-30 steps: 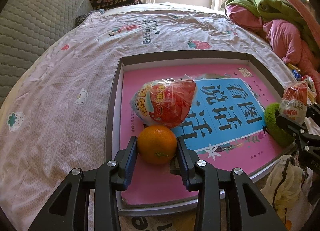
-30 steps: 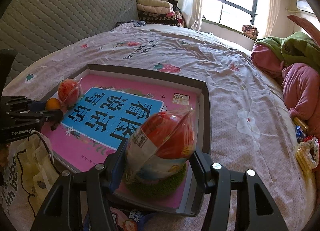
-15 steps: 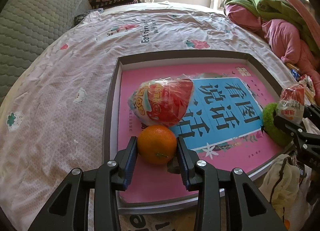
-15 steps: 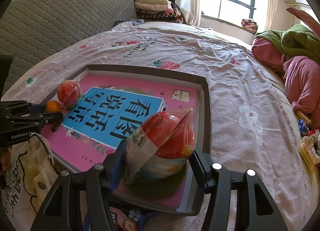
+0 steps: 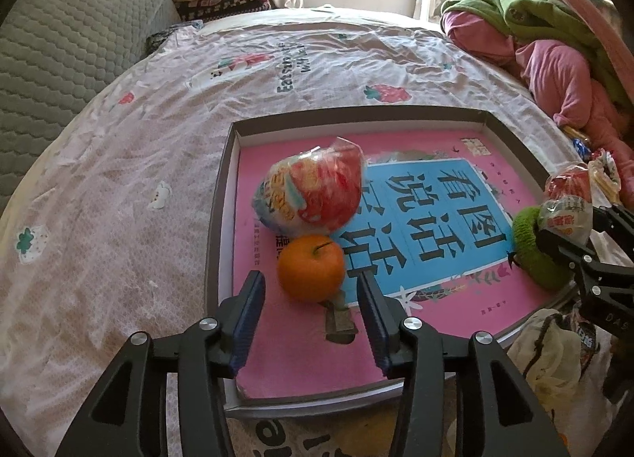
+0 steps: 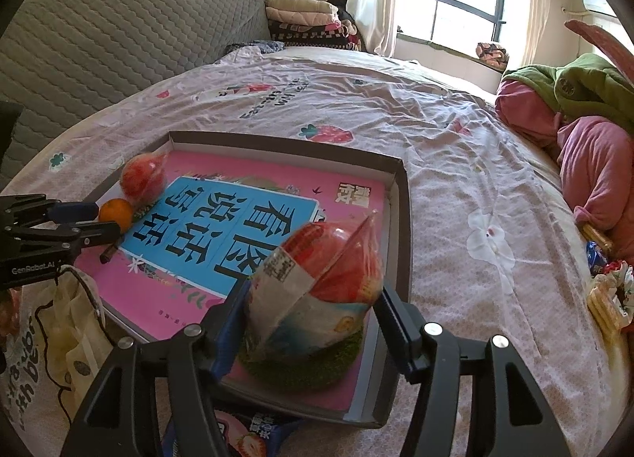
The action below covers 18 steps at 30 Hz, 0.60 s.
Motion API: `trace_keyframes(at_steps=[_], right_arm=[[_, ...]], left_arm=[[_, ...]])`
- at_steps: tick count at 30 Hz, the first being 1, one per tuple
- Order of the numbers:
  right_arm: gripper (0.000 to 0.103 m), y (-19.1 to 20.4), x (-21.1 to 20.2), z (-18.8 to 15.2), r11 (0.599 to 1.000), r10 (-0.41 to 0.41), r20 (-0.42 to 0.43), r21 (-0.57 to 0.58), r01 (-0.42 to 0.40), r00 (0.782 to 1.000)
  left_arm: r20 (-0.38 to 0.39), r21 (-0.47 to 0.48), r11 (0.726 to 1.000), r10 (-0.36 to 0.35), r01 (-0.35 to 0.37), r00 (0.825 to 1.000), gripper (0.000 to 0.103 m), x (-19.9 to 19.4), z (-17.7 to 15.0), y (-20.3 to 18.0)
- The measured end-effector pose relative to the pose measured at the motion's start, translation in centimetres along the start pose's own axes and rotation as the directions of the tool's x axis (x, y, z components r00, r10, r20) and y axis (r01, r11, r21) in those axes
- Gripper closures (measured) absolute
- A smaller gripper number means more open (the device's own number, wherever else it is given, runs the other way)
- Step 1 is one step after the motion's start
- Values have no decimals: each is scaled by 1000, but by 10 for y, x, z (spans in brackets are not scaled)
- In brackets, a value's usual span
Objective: Organize objects
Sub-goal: 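Open the left gripper to drop the orange while the right sets the bag on the green ring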
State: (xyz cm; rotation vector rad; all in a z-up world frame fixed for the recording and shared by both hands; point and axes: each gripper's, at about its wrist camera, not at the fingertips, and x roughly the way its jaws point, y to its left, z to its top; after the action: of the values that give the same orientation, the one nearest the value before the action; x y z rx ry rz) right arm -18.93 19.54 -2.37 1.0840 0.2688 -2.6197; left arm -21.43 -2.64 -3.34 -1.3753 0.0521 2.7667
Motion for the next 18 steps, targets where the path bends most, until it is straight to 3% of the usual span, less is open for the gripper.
trace_keyframes(at_steps=[13,18], right_arm=[[41,0,-13,5,1000,-25,47,-14,26,999],[34,1,-21,8,999,-35,79,-23,37,996]], left_arm=[[28,-30,999,-11,12,1000,53,-16,8,10],[48,-37,999,-14,15,999,53,-25,11,12]])
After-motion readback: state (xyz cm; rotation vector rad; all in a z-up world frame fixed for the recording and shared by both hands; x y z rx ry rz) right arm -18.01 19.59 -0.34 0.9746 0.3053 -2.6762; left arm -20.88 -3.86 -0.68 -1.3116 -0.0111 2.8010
